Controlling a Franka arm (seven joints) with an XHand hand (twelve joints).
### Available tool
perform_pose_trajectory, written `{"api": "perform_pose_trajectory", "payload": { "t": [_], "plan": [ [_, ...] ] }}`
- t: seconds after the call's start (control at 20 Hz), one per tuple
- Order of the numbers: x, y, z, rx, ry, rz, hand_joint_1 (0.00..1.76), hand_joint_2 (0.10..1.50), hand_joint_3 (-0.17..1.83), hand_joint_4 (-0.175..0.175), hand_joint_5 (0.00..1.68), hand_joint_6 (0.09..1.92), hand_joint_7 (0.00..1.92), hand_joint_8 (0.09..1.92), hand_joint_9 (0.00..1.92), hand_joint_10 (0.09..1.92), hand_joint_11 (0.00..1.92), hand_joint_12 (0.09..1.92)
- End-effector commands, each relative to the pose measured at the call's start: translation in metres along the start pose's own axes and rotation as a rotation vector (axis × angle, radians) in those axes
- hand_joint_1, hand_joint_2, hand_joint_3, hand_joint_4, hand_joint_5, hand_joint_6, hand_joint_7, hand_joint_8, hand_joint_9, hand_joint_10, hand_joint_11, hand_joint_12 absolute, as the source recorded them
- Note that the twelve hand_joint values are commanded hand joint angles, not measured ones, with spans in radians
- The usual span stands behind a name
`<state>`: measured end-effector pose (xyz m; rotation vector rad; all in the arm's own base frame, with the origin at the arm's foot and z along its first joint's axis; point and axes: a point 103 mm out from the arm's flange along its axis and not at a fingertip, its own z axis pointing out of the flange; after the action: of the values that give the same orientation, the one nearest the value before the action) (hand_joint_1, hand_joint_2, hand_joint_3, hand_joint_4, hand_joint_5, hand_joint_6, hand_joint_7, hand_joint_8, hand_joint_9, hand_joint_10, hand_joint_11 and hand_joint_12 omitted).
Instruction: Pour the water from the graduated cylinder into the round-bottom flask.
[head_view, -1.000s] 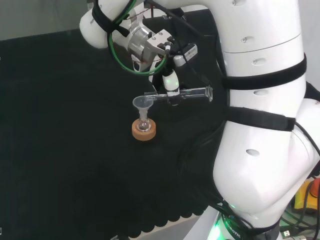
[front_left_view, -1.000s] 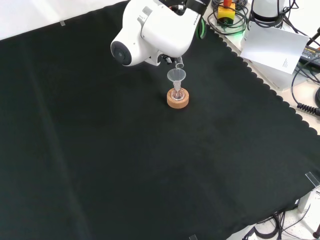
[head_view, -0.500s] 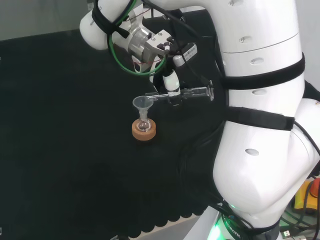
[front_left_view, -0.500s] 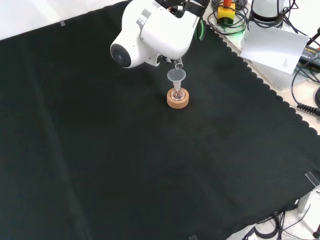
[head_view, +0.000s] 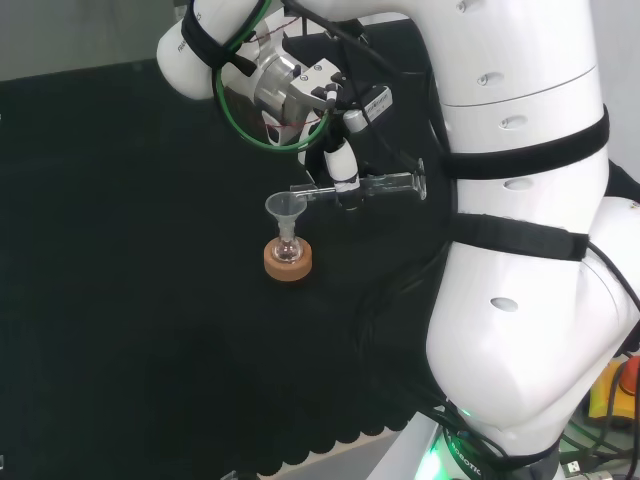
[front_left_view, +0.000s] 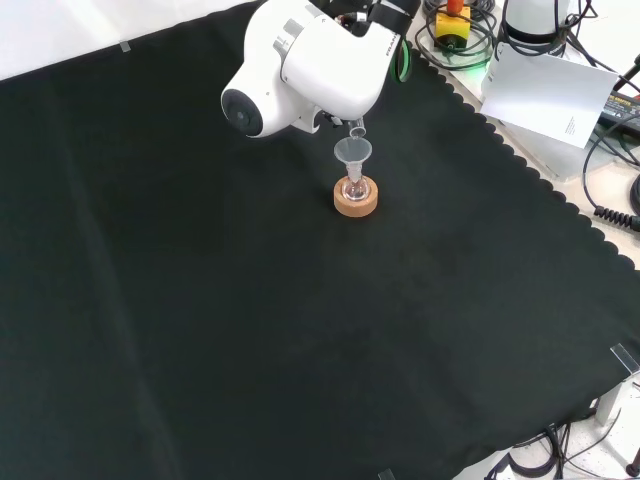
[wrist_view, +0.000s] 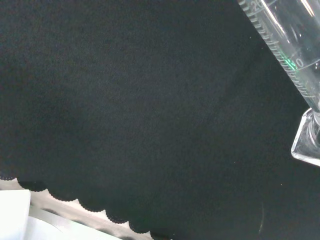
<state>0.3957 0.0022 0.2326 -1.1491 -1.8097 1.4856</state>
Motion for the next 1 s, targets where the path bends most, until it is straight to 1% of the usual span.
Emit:
{"api": "perform_pose_trajectory", "payload": {
  "t": [0.05,0.3,0.5,0.6,0.7,0.85,1.0],
  "plan": [
    [0.000,0.000,0.000,-0.003,0.000,0.000,1.27,1.10,0.00,-0.175,1.00,0.97,1.04,0.94,1.48,0.09,1.31,0.72],
    [0.001,0.000,0.000,-0.009,-0.002,0.001,1.27,1.10,0.00,-0.175,1.00,0.97,1.04,0.95,1.48,0.09,1.31,0.72],
    [-0.002,0.000,0.003,-0.045,0.005,-0.016,1.27,1.10,0.00,-0.175,1.00,0.97,1.04,0.95,1.48,0.09,1.31,0.72],
    [-0.005,-0.001,0.006,-0.082,0.014,-0.028,1.27,1.10,0.00,-0.175,1.00,0.97,1.04,0.95,1.48,0.09,1.31,0.72],
    [-0.011,-0.003,0.010,-0.137,0.042,-0.063,1.27,1.10,0.00,-0.175,1.00,0.97,1.04,0.95,1.48,0.09,1.31,0.72],
    [-0.019,-0.004,0.016,-0.194,0.092,-0.113,1.26,1.10,0.00,-0.175,1.00,0.97,1.04,0.95,1.48,0.09,1.31,0.72],
    [-0.027,-0.006,0.021,-0.258,0.119,-0.139,1.26,1.10,0.00,-0.175,1.00,0.97,1.04,0.95,1.48,0.09,1.31,0.72]
  ]
}}
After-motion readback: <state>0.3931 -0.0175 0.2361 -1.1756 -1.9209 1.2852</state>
